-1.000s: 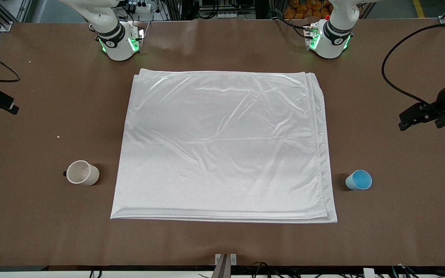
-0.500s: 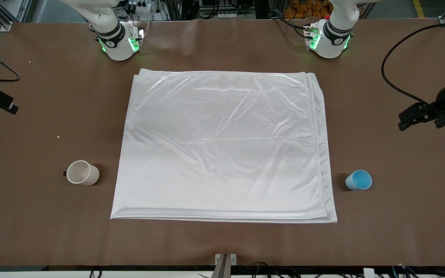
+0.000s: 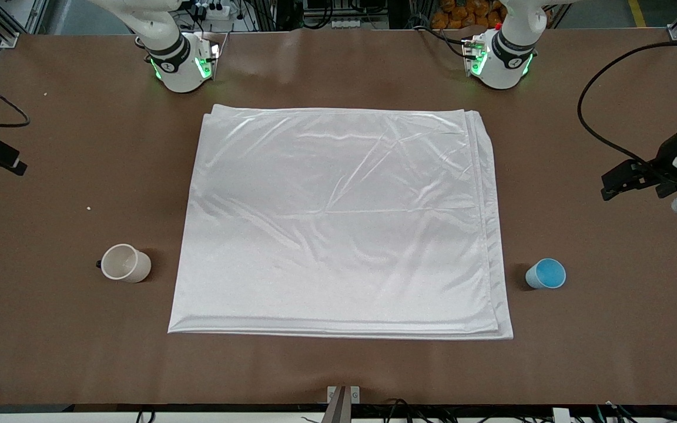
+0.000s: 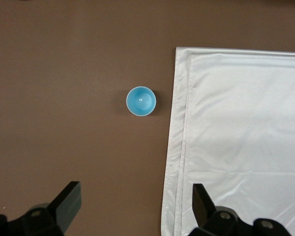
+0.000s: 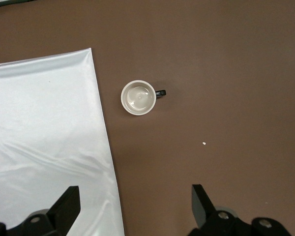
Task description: Place blue cup into white mug on cloth
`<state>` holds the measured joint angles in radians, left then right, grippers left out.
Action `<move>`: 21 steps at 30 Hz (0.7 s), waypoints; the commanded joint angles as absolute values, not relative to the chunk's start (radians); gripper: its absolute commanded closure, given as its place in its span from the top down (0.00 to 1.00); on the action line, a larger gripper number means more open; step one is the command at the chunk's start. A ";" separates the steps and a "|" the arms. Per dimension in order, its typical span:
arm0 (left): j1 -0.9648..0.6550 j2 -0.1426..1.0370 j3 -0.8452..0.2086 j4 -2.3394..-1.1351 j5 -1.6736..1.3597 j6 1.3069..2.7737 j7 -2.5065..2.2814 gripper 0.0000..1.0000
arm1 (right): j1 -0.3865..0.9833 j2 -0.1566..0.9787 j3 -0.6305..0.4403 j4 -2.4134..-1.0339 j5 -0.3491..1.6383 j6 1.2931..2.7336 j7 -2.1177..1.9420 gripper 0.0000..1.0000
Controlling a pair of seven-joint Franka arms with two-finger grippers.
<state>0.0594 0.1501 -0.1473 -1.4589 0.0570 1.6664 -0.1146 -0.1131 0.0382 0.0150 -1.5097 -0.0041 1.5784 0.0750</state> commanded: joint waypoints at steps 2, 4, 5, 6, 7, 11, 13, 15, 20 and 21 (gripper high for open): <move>0.071 0.135 -0.150 -1.549 0.054 1.746 -0.092 1.00 | -0.120 0.041 0.020 -1.508 -0.017 1.585 0.077 1.00; 0.071 0.138 -0.150 -1.558 0.054 1.756 -0.092 1.00 | -0.120 0.041 0.020 -1.508 -0.017 1.585 0.077 1.00; 0.071 0.140 -0.150 -1.565 0.055 1.764 -0.092 1.00 | -0.120 0.041 0.020 -1.509 -0.017 1.585 0.077 1.00; 0.072 0.143 -0.150 -1.571 0.057 1.775 -0.092 1.00 | -0.121 0.043 0.020 -1.509 -0.017 1.585 0.077 1.00; 0.072 0.144 -0.150 -1.578 0.066 1.785 -0.094 1.00 | -0.121 0.043 0.020 -1.512 -0.015 1.585 0.077 1.00; 0.072 0.141 -0.150 -1.635 0.109 1.853 -0.092 1.00 | -0.126 0.043 0.020 -1.526 -0.015 1.586 0.077 1.00; 0.074 0.141 -0.150 -1.652 0.109 1.873 -0.092 1.00 | -0.135 0.044 0.020 -1.526 -0.014 1.586 0.075 1.00; 0.080 0.146 -0.150 -1.663 0.107 1.885 -0.092 1.00 | -0.144 0.048 0.020 -1.531 -0.014 1.588 0.074 1.00; 0.092 0.156 -0.150 -1.707 0.109 1.951 -0.094 1.00 | -0.149 0.058 0.020 -1.537 -0.017 1.609 0.014 1.00; 0.092 0.158 -0.150 -1.721 0.109 1.969 -0.092 1.00 | -0.152 0.064 0.020 -1.537 -0.017 1.615 0.000 1.00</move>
